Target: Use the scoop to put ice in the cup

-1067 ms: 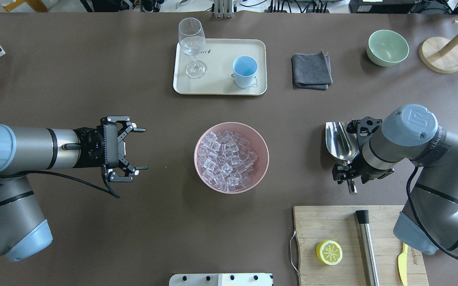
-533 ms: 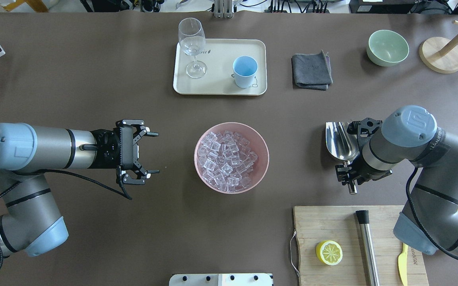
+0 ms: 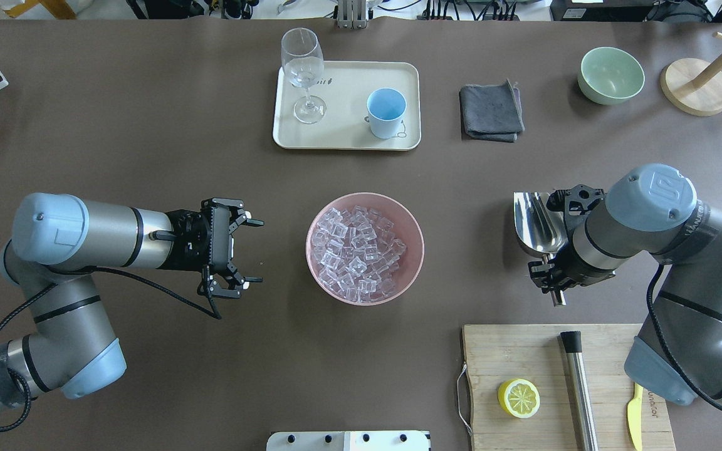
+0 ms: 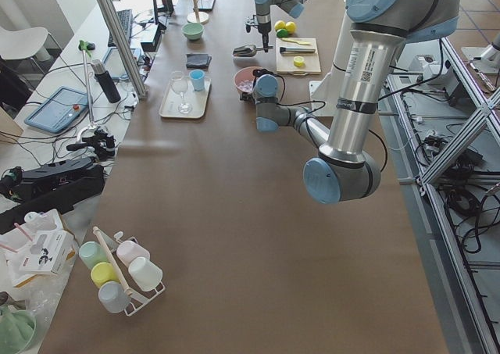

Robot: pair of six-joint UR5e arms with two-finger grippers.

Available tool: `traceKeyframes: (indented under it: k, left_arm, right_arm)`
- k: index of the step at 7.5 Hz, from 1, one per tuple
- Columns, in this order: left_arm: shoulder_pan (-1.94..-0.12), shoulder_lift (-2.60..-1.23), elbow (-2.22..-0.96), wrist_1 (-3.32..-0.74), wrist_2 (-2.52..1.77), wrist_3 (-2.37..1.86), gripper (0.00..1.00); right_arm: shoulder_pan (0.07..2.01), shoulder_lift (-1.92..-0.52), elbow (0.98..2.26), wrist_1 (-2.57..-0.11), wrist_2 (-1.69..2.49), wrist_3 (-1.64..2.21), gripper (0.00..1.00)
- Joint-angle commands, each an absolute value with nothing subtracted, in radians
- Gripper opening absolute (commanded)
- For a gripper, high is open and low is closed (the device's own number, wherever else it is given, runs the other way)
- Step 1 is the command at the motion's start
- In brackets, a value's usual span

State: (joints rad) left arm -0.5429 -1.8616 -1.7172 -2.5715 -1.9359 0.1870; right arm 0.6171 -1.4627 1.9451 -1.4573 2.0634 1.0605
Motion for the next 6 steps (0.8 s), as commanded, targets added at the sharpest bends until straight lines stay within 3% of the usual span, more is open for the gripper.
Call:
traceKeyframes:
  k: [1, 3, 6]
  left_arm:
    - [-0.526, -1.914, -1.645, -2.577, -1.966, 0.183, 0.99]
    - [-0.526, -1.950, -1.585, -2.608, -1.990, 0.181, 0.99]
    - [-0.526, -1.959, -1.565, -2.626, -1.990, 0.184, 0.99]
  right_arm:
    - [0.678, -1.486, 2.018, -1.474, 2.068, 0.985, 0.00]
    - [0.800, -1.480, 2.127, -1.633, 2.059, 0.793, 0.00]
    - [0.961, -1.465, 2.158, -1.788, 2.066, 0.331, 0.00]
